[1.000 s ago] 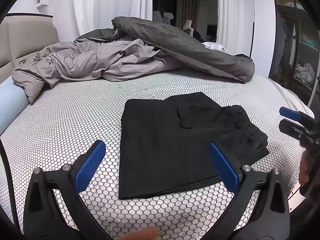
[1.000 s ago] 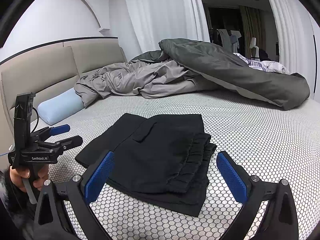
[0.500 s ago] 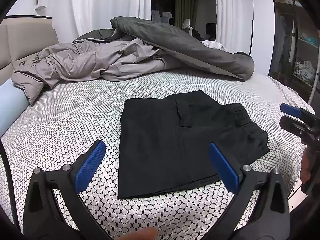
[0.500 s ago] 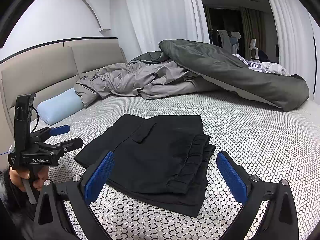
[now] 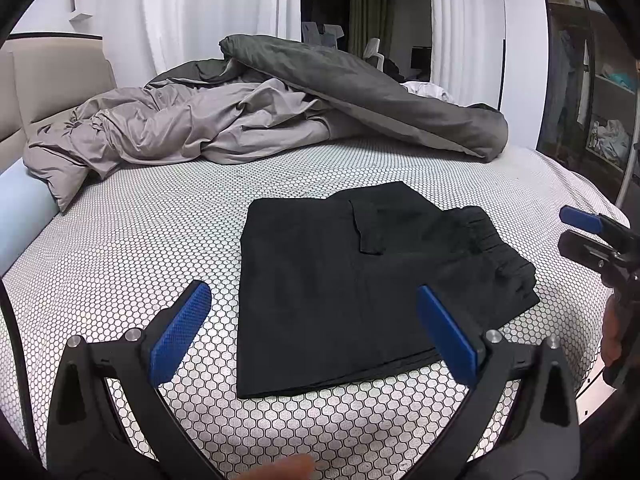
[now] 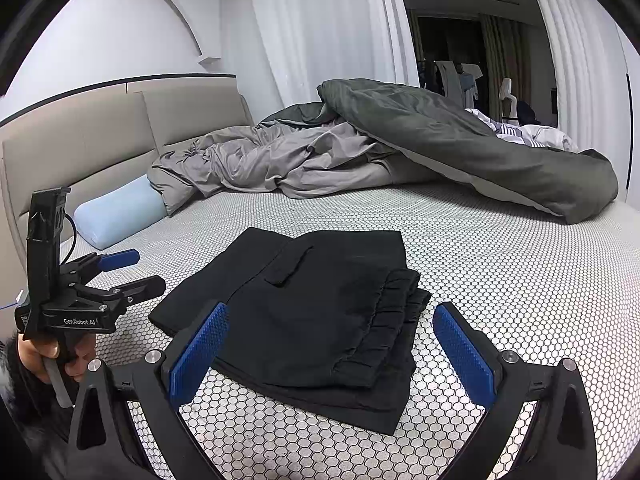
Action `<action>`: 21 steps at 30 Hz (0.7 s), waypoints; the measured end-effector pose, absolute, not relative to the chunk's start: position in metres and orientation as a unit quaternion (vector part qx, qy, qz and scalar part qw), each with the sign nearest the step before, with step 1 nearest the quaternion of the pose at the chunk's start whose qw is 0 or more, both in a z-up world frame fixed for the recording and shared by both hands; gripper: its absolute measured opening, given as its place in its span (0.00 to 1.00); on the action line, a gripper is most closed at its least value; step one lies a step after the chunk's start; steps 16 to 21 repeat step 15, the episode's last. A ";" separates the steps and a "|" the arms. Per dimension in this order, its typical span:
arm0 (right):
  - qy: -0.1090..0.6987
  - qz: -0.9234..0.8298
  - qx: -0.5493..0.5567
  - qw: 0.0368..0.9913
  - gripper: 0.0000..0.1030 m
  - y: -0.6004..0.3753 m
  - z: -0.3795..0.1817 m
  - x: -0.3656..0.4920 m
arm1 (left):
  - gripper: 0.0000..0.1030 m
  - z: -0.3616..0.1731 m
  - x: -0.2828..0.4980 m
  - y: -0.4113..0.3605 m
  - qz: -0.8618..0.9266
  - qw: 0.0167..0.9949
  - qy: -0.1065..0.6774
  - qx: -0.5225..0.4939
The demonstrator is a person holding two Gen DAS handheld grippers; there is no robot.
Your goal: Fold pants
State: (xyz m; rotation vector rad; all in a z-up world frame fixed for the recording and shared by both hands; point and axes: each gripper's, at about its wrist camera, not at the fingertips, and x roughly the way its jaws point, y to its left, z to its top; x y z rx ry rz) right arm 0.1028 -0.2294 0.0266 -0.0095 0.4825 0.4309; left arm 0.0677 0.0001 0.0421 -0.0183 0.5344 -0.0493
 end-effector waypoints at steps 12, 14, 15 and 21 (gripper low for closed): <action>0.241 0.215 -0.006 0.947 1.00 -0.230 0.026 0.103 | 0.99 0.042 0.068 0.004 -0.025 0.965 0.261 -0.009; 0.241 0.216 -0.008 0.946 1.00 -0.230 0.026 0.103 | 0.99 0.043 0.068 0.006 -0.024 0.965 0.262 -0.011; 0.242 0.217 -0.009 0.946 1.00 -0.231 0.026 0.103 | 0.99 0.043 0.069 0.007 -0.024 0.965 0.262 -0.013; 0.242 0.217 -0.009 0.946 1.00 -0.231 0.026 0.103 | 0.99 0.043 0.069 0.007 -0.024 0.965 0.262 -0.013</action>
